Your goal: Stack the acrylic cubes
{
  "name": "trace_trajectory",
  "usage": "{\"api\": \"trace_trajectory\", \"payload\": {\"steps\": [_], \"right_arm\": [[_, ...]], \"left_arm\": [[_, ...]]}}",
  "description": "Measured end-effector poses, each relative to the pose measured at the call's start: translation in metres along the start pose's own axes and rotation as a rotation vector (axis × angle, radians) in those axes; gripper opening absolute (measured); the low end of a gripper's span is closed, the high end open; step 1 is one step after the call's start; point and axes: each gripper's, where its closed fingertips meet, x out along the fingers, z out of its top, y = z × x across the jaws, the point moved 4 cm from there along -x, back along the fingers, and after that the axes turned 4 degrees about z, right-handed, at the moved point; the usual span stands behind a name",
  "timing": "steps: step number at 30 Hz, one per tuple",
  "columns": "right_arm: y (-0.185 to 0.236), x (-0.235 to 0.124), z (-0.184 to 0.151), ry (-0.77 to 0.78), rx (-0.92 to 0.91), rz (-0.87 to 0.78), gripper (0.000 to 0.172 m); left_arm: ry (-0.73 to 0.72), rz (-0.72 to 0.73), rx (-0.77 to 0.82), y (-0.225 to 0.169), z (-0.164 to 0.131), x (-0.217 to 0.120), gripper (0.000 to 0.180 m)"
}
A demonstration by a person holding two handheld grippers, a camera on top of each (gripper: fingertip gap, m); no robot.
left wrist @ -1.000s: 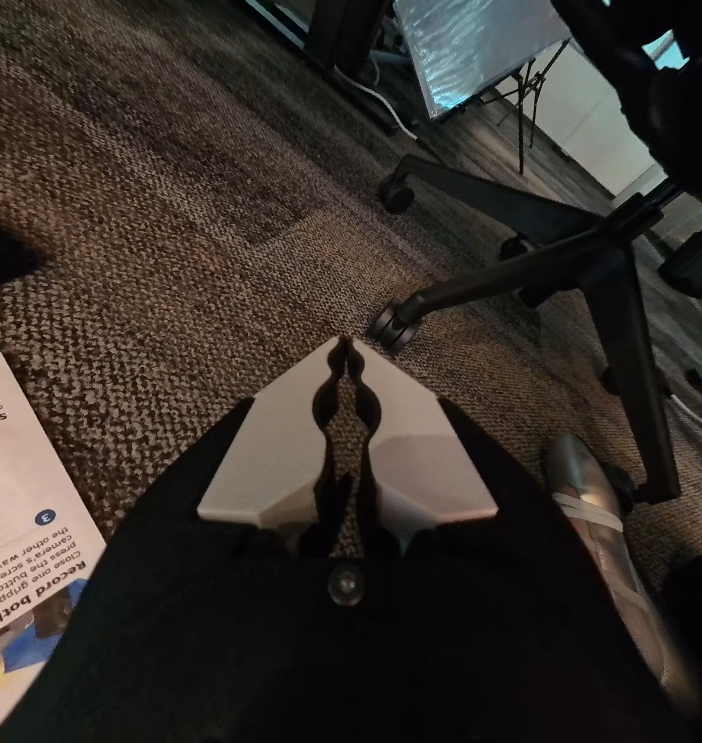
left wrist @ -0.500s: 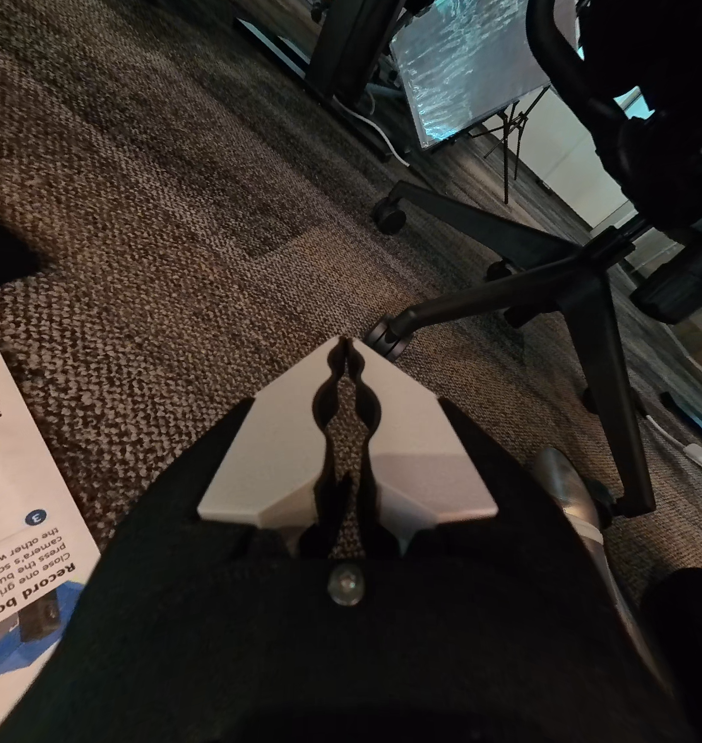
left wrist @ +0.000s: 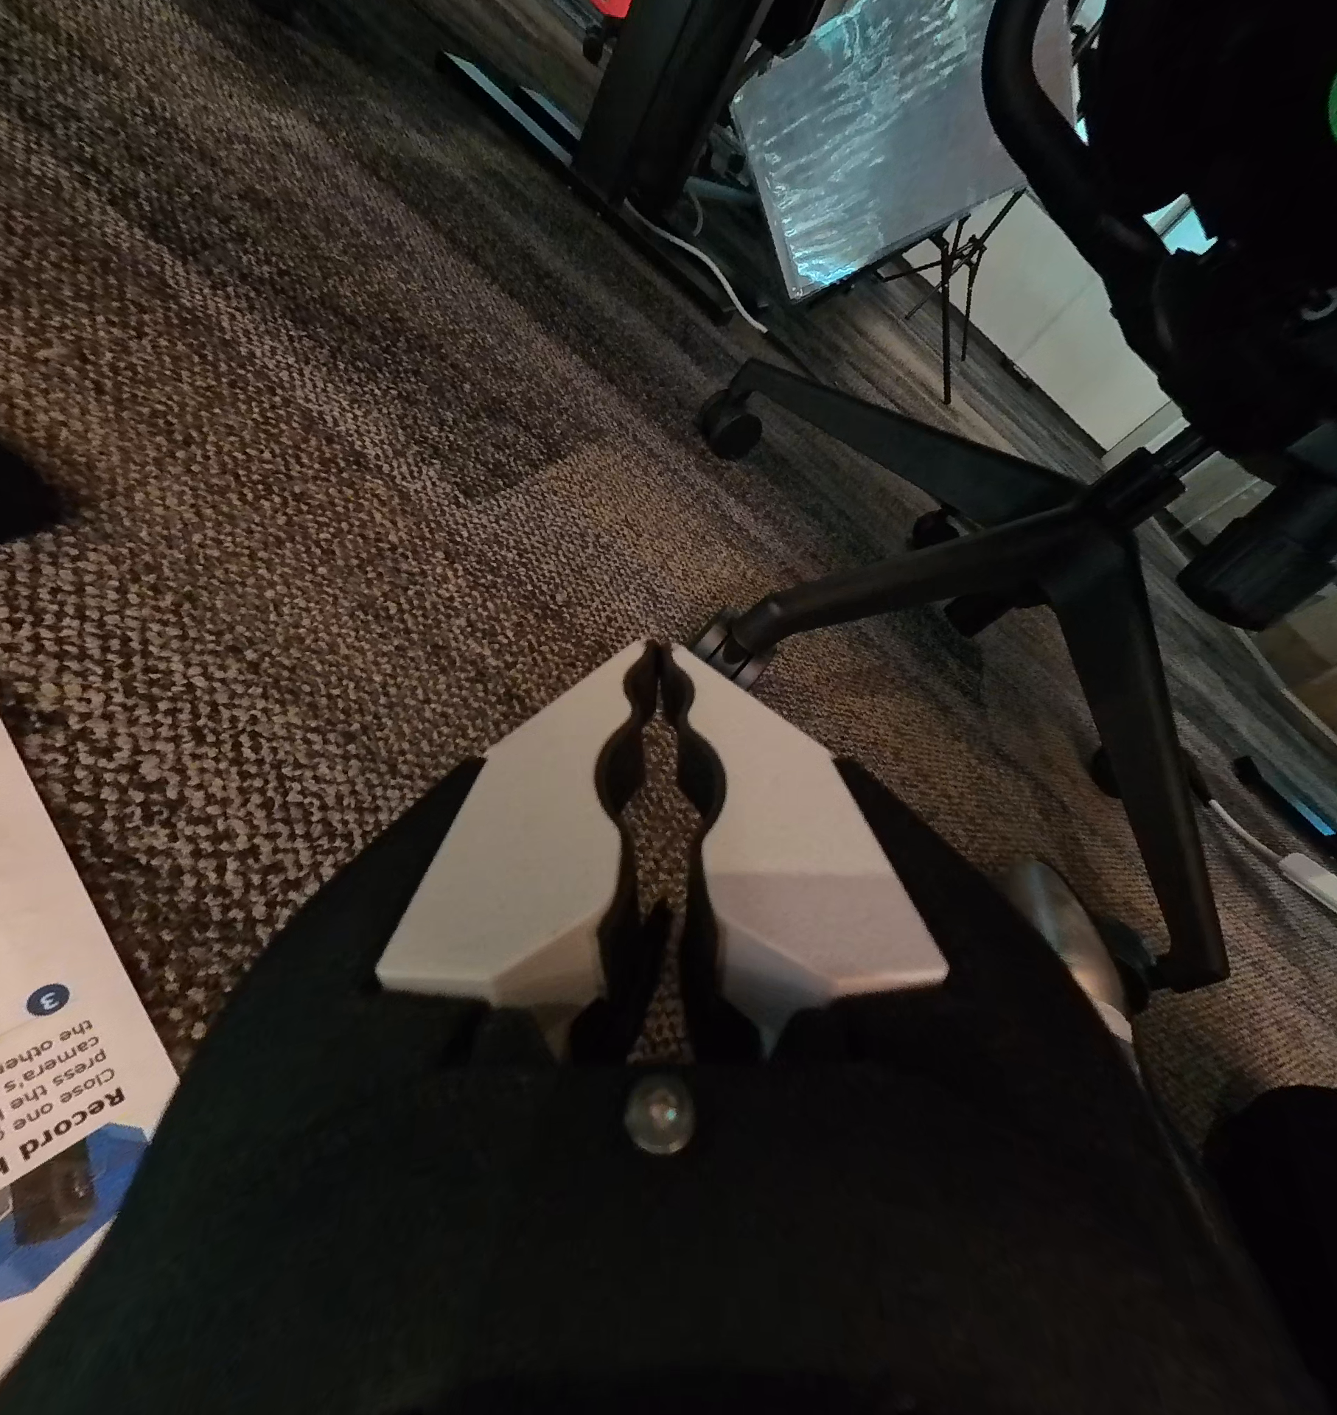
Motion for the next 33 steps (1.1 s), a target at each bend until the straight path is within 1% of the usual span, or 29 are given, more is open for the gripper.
{"api": "trace_trajectory", "payload": {"steps": [1, 4, 6, 8, 10, 11, 14, 16, 20, 33], "right_arm": [[-0.003, 0.006, -0.016, 0.047, 0.020, -0.038, 0.010], [-0.001, 0.029, -0.058, 0.181, 0.053, -0.069, 0.007], [0.002, 0.040, -0.072, 0.204, 0.038, -0.103, 0.004], [0.004, 0.046, -0.078, 0.216, 0.000, -0.140, 0.002], [0.007, 0.048, -0.074, 0.213, -0.066, -0.182, 0.000], [0.011, 0.048, -0.071, 0.196, -0.090, -0.175, 0.000], [0.020, 0.051, -0.070, 0.213, -0.108, -0.158, 0.000], [0.022, 0.052, -0.067, 0.194, -0.133, -0.164, 0.000], [0.028, 0.055, -0.067, 0.190, -0.130, -0.142, 0.000], [0.027, 0.065, -0.063, 0.200, -0.164, -0.182, 0.000]], "left_arm": [[0.004, -0.001, 0.002, 0.000, -0.001, 0.000, 0.000], [0.012, -0.003, 0.011, -0.002, -0.002, 0.001, 0.000], [0.010, -0.003, 0.014, -0.003, -0.001, 0.000, 0.000], [0.007, -0.001, 0.011, -0.002, -0.001, -0.001, 0.000], [0.004, 0.001, 0.007, -0.002, -0.001, -0.001, 0.000], [0.004, 0.002, 0.006, -0.002, 0.000, -0.001, 0.000], [0.008, 0.003, 0.007, -0.001, -0.001, 0.000, 0.000], [0.011, 0.002, 0.010, -0.002, -0.001, 0.000, 0.000], [0.007, 0.001, 0.005, -0.001, -0.001, 0.000, 0.000], [0.004, -0.003, -0.006, 0.000, -0.001, 0.000, 0.000]]}}
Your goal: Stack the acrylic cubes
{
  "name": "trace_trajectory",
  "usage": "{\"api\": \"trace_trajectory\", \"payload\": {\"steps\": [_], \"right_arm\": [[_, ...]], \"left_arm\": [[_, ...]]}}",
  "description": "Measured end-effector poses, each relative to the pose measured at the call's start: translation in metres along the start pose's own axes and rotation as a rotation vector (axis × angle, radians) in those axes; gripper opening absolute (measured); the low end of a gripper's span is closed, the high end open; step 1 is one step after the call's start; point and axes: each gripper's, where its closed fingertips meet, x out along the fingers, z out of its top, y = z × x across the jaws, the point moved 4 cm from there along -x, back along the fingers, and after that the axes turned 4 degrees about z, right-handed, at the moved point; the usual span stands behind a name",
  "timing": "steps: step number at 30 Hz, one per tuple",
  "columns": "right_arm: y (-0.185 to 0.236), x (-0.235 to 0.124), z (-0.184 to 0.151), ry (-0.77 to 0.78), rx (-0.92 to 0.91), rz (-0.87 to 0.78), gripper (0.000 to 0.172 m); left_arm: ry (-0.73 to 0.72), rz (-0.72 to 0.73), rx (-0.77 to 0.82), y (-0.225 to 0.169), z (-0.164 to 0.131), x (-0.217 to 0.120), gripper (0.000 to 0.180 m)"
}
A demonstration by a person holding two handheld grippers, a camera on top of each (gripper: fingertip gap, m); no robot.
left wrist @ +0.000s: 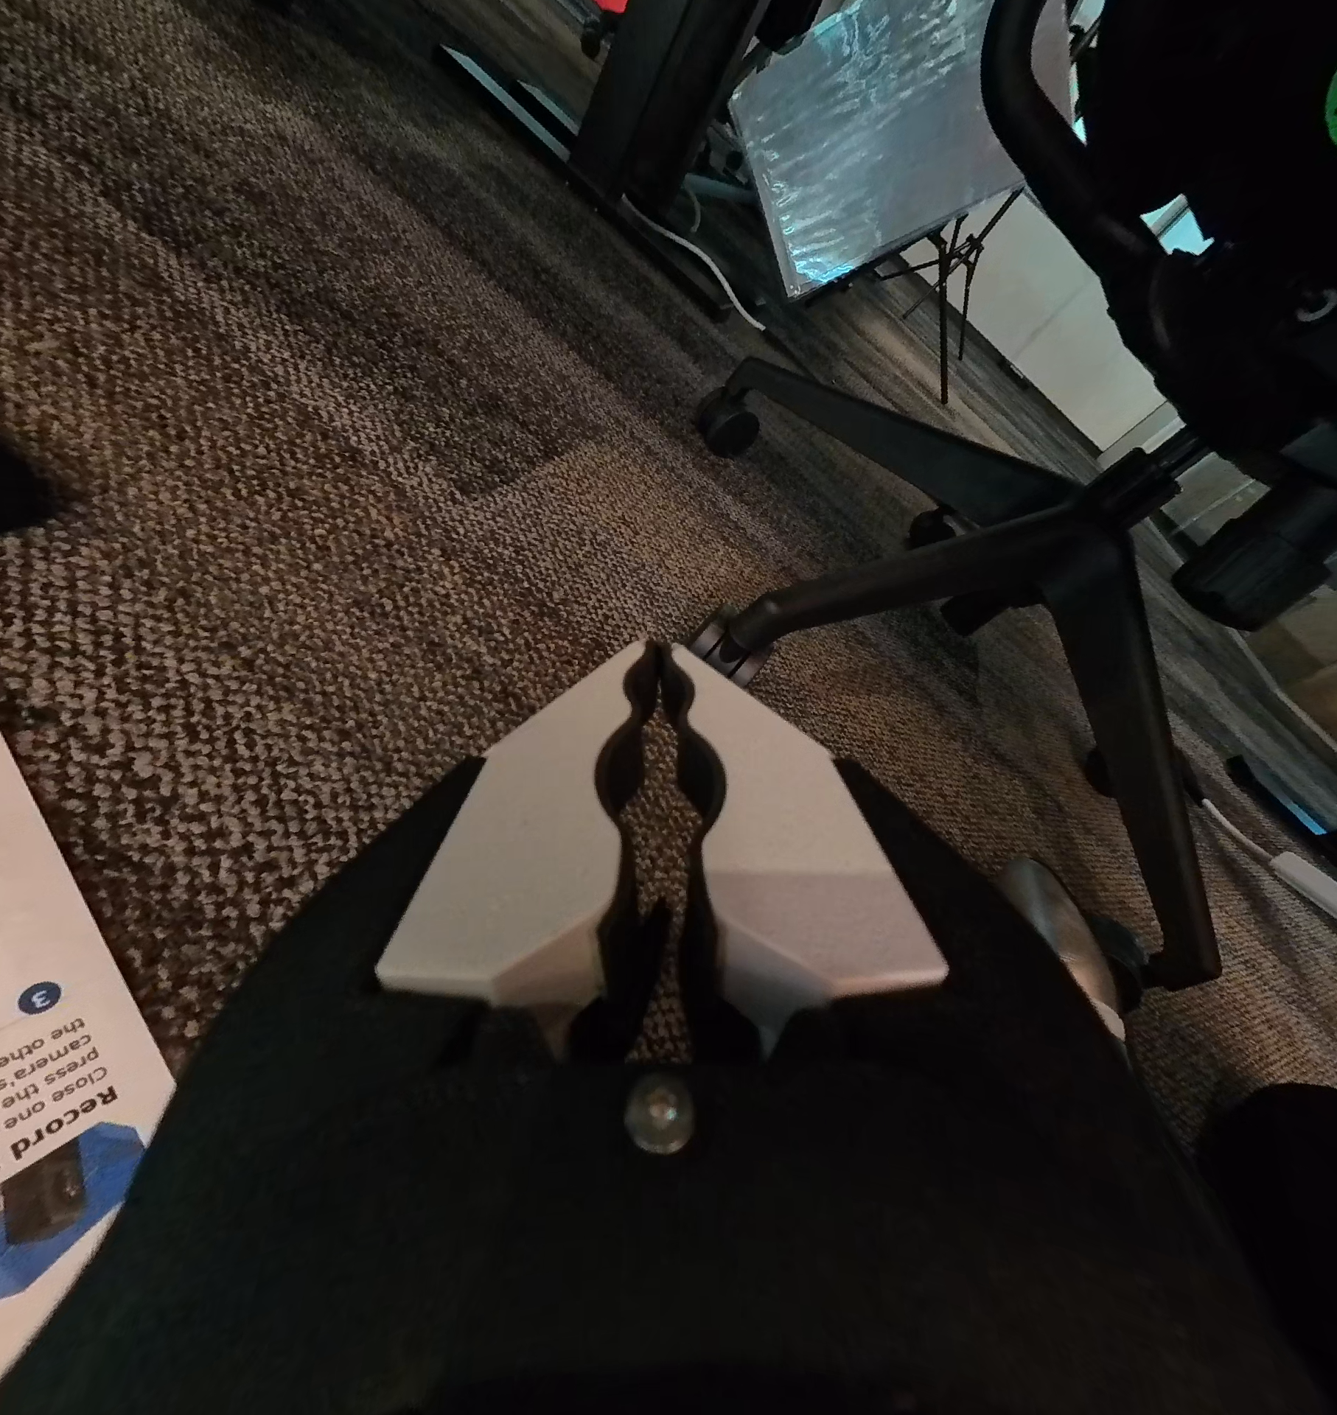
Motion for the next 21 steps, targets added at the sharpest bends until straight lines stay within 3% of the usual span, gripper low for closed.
{"api": "trace_trajectory", "payload": {"steps": [21], "right_arm": [[0.004, 0.014, 0.007, 0.016, -0.098, -0.030, 0.000]], "left_arm": [[0.008, -0.003, -0.009, 0.001, -0.001, 0.002, 0.000]]}}
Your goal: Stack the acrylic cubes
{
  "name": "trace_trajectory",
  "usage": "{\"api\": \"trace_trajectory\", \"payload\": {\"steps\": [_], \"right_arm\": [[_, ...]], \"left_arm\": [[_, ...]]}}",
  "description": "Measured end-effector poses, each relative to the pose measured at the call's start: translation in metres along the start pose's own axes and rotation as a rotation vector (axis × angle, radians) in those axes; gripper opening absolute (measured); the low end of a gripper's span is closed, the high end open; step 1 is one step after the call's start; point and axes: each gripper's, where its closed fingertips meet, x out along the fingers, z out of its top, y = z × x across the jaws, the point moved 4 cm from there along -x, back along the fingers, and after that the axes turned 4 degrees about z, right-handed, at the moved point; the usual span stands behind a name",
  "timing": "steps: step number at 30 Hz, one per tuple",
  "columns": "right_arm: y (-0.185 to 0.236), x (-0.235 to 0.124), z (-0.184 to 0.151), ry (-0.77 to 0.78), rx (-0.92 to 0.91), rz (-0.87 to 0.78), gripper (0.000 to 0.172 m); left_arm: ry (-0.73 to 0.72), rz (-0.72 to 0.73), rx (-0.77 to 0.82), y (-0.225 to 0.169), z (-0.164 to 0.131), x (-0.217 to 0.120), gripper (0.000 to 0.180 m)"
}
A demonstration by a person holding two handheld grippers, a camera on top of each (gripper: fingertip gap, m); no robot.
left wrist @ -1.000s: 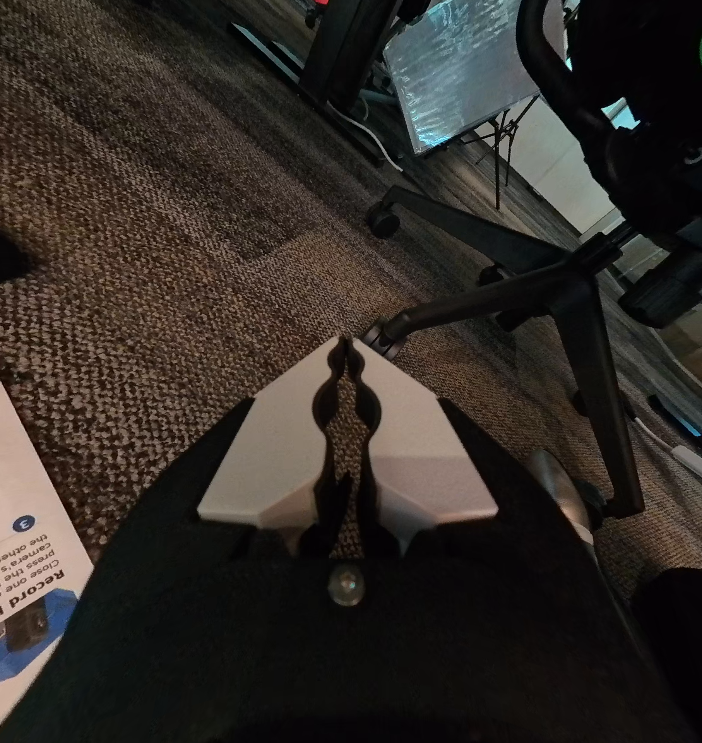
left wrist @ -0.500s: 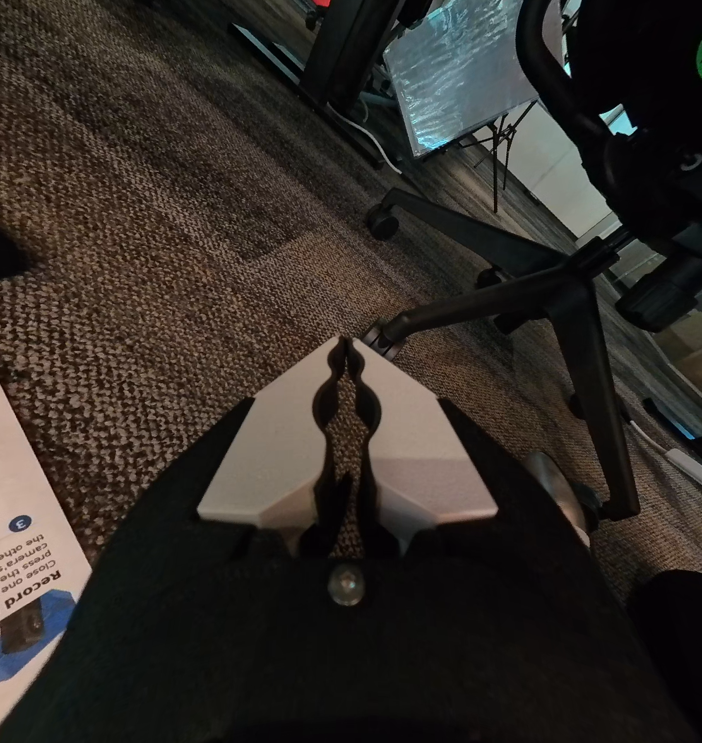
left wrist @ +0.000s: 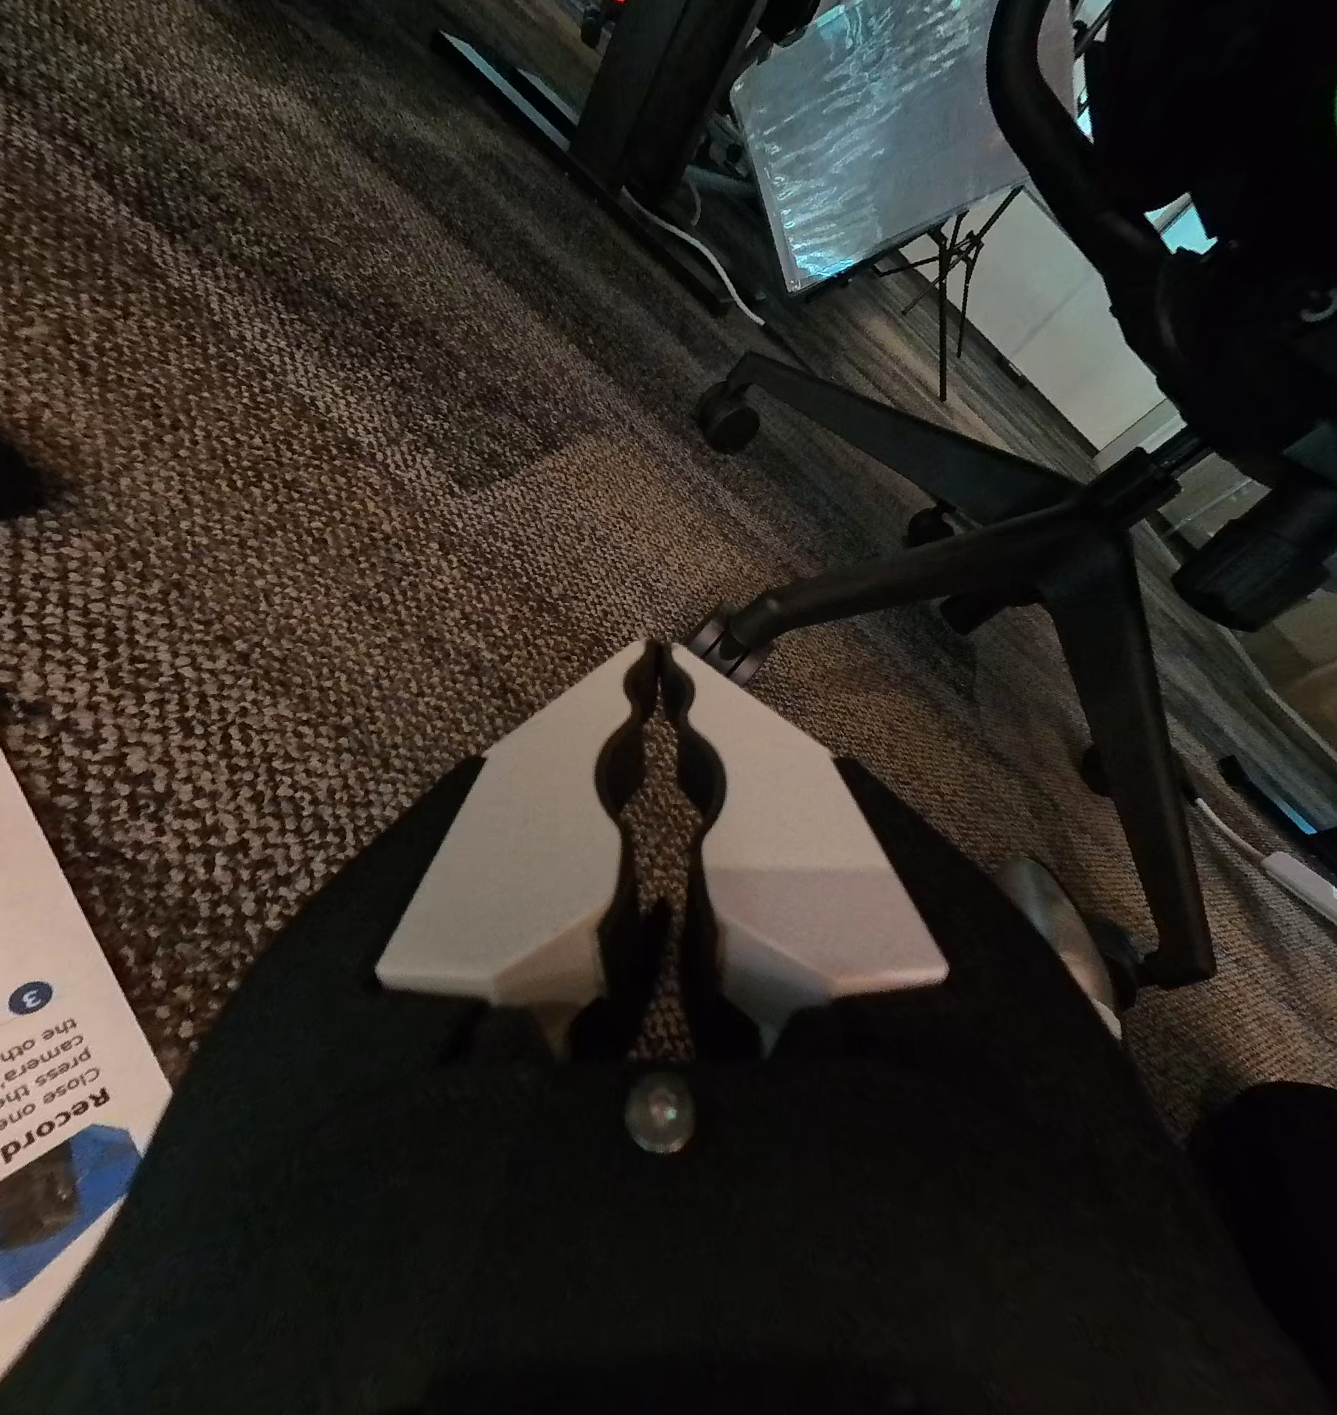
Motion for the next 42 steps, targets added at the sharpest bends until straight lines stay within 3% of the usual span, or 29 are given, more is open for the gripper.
{"api": "trace_trajectory", "payload": {"steps": [12, 17, 24, 29, 42], "right_arm": [[0.011, 0.003, 0.017, -0.007, -0.086, -0.005, 0.000], [0.004, 0.002, 0.015, -0.006, -0.080, -0.080, 0.000], [-0.024, -0.022, 0.020, -0.236, -0.038, -0.327, 0.000], [-0.029, -0.038, 0.025, -0.365, 0.010, -0.348, 0.000], [-0.014, -0.047, 0.032, -0.458, -0.086, -0.353, 0.000]], "left_arm": [[0.000, -0.002, -0.005, 0.001, 0.000, 0.000, 0.000], [-0.001, -0.003, -0.009, 0.001, 0.000, 0.000, 0.000], [-0.004, -0.005, -0.011, 0.001, 0.000, -0.001, 0.000], [-0.004, -0.004, -0.012, 0.001, 0.000, -0.001, 0.000], [-0.018, -0.004, -0.002, -0.001, 0.002, -0.002, 0.000]]}}
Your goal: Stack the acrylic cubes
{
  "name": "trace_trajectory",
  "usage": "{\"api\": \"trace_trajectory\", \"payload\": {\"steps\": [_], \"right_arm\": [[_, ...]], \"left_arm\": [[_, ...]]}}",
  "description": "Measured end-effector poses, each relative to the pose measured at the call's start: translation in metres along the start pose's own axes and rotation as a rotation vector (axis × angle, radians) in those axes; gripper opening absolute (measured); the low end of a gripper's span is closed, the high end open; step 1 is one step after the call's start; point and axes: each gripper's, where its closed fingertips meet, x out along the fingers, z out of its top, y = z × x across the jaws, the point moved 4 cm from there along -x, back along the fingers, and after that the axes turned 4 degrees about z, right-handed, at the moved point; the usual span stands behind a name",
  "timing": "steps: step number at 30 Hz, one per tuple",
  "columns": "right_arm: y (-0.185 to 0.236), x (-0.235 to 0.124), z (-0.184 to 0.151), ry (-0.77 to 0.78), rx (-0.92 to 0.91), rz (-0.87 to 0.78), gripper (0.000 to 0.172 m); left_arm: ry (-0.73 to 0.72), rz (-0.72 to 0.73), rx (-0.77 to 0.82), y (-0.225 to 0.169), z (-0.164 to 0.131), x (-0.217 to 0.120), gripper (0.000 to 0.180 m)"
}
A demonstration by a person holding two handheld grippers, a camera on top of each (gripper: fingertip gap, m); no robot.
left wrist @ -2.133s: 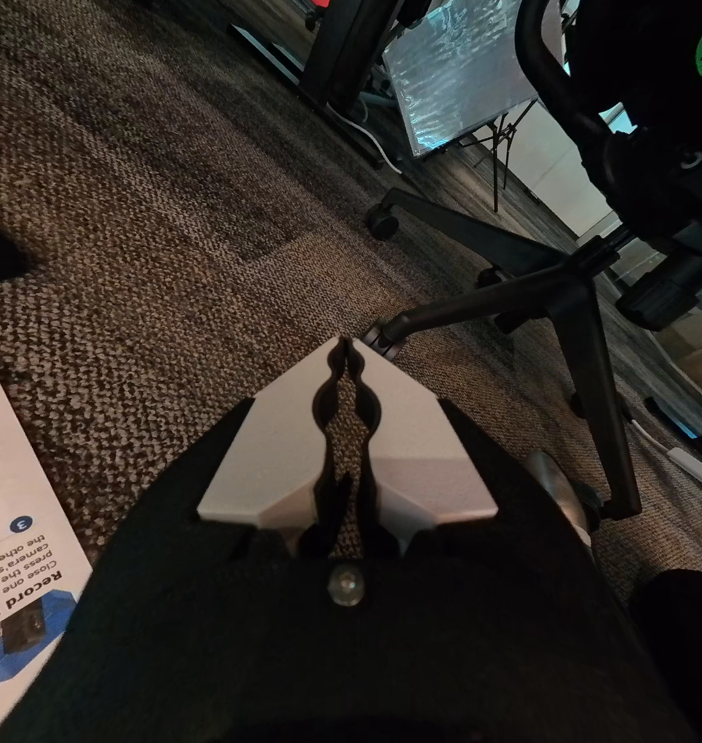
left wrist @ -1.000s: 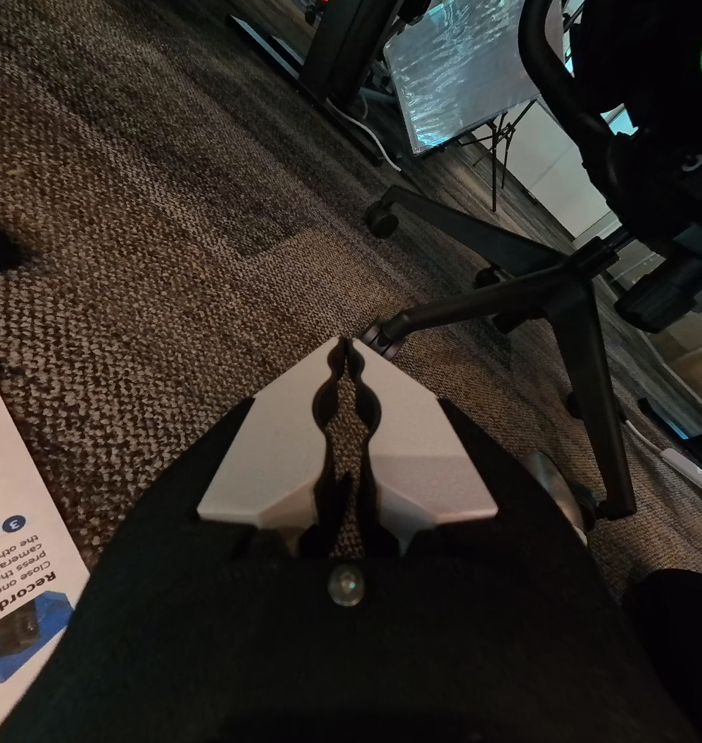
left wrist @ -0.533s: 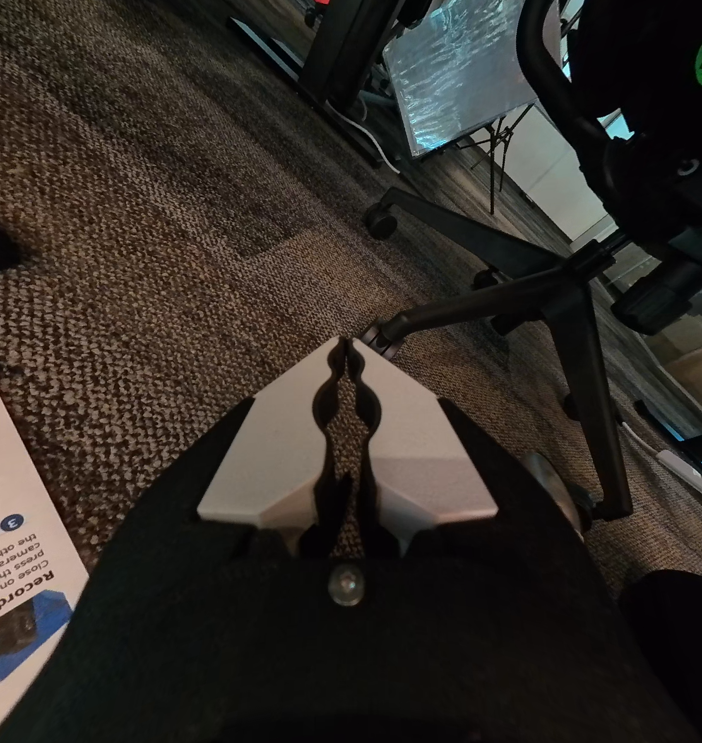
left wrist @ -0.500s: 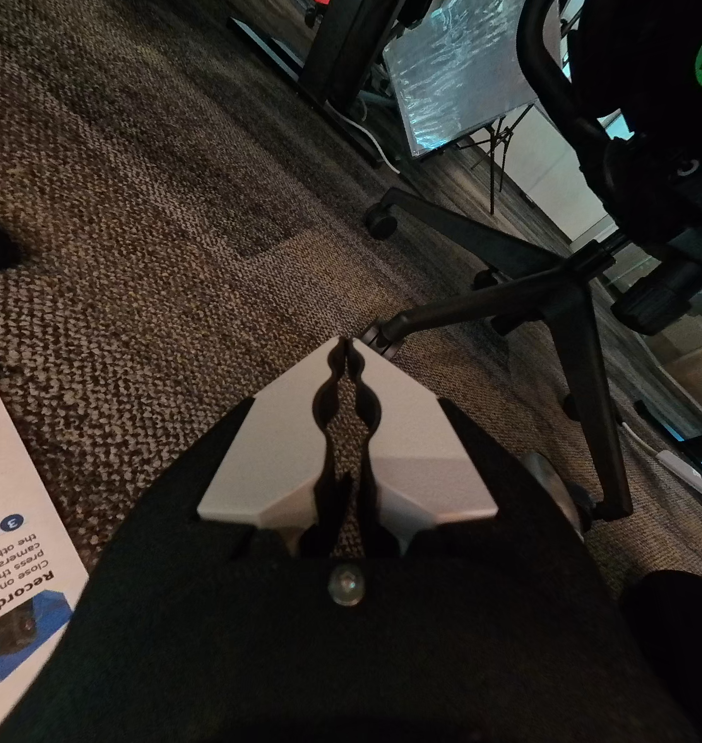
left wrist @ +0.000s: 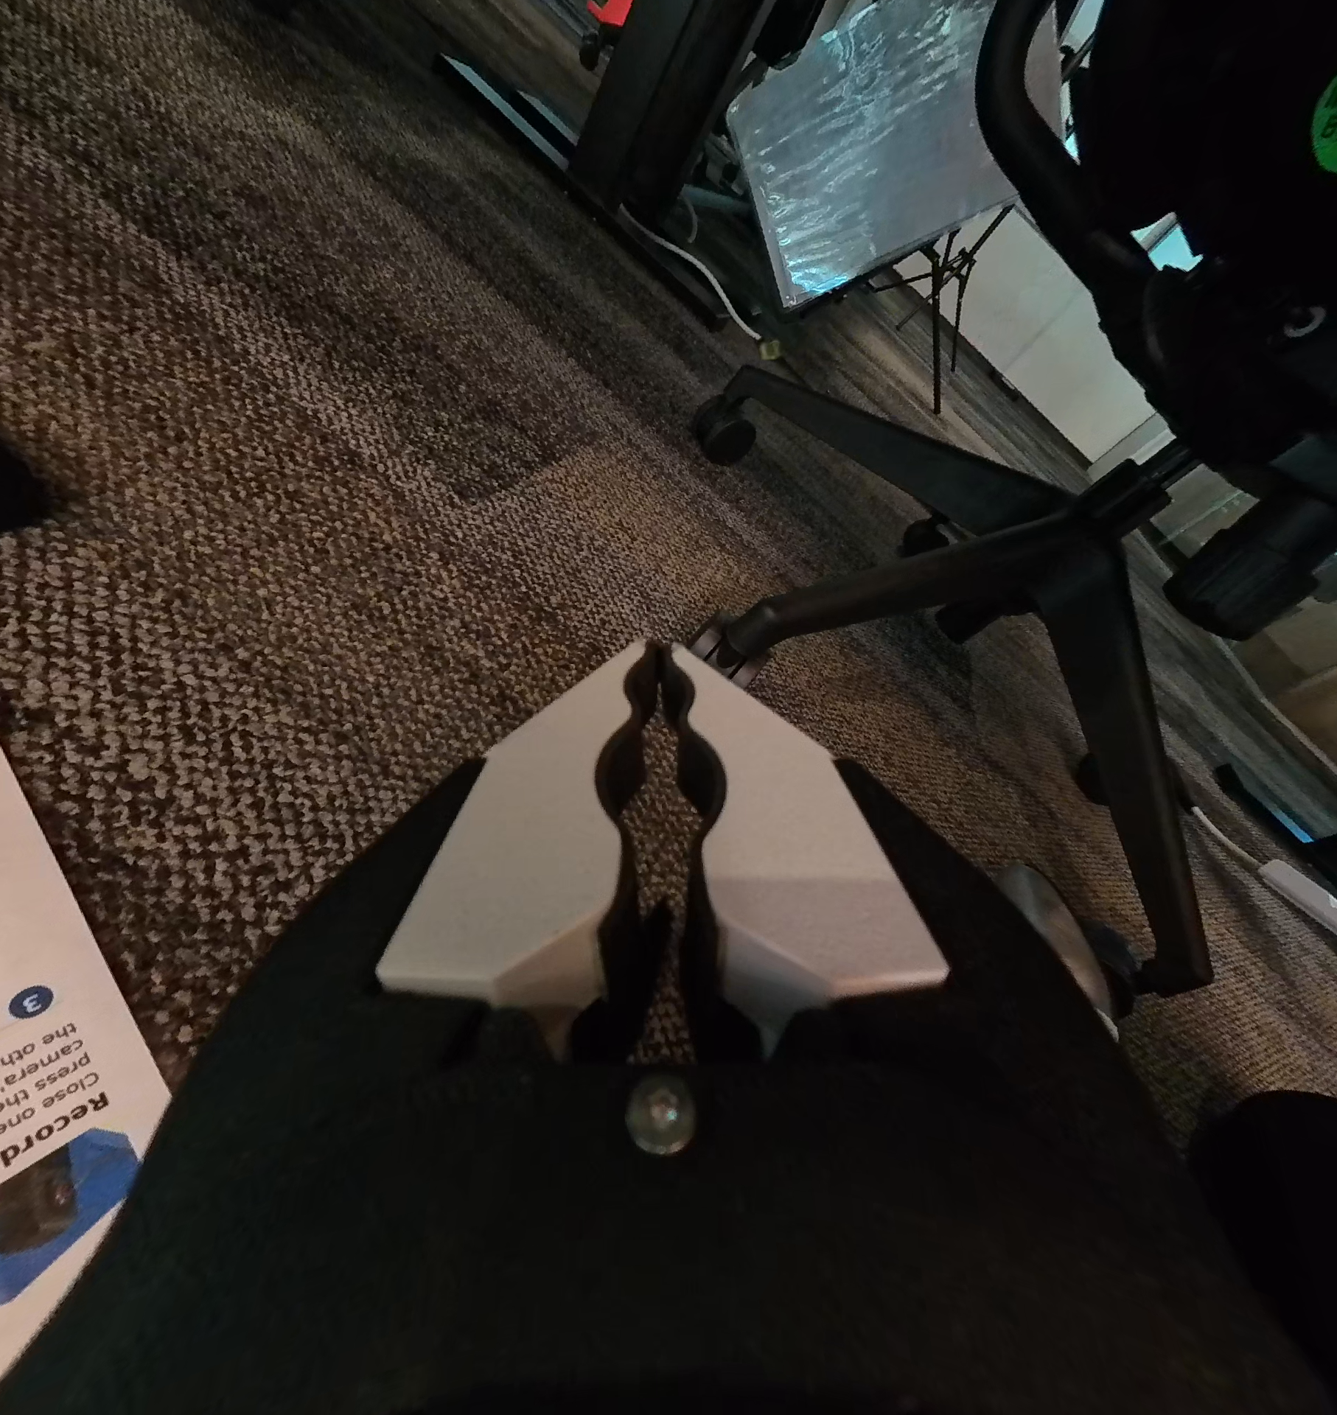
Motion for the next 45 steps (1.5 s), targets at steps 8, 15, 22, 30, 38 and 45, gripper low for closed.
{"api": "trace_trajectory", "payload": {"steps": [8, 15, 22, 30, 38, 45], "right_arm": [[0.025, 0.001, 0.015, -0.024, 0.078, 0.254, 0.015], [0.086, 0.020, 0.035, 0.556, 0.221, 0.693, 0.031], [0.114, 0.054, 0.025, 1.019, 0.301, 0.757, 0.052], [0.124, 0.067, 0.009, 1.206, 0.318, 0.747, 0.041], [0.098, 0.064, 0.039, 1.117, 0.240, 0.802, 0.025], [0.068, 0.017, 0.045, 1.035, -0.226, 1.151, 0.025]], "left_arm": [[-0.019, -0.001, -0.013, 0.001, 0.003, -0.001, 0.000], [-0.034, -0.003, -0.018, 0.003, 0.005, 0.000, 0.000], [-0.043, -0.008, -0.040, 0.008, 0.006, 0.001, 0.000], [-0.061, -0.024, -0.084, 0.013, 0.008, -0.001, 0.000], [-0.064, -0.037, -0.101, 0.013, 0.008, -0.001, 0.000], [-0.073, -0.040, -0.108, 0.013, 0.010, -0.001, 0.000]]}}
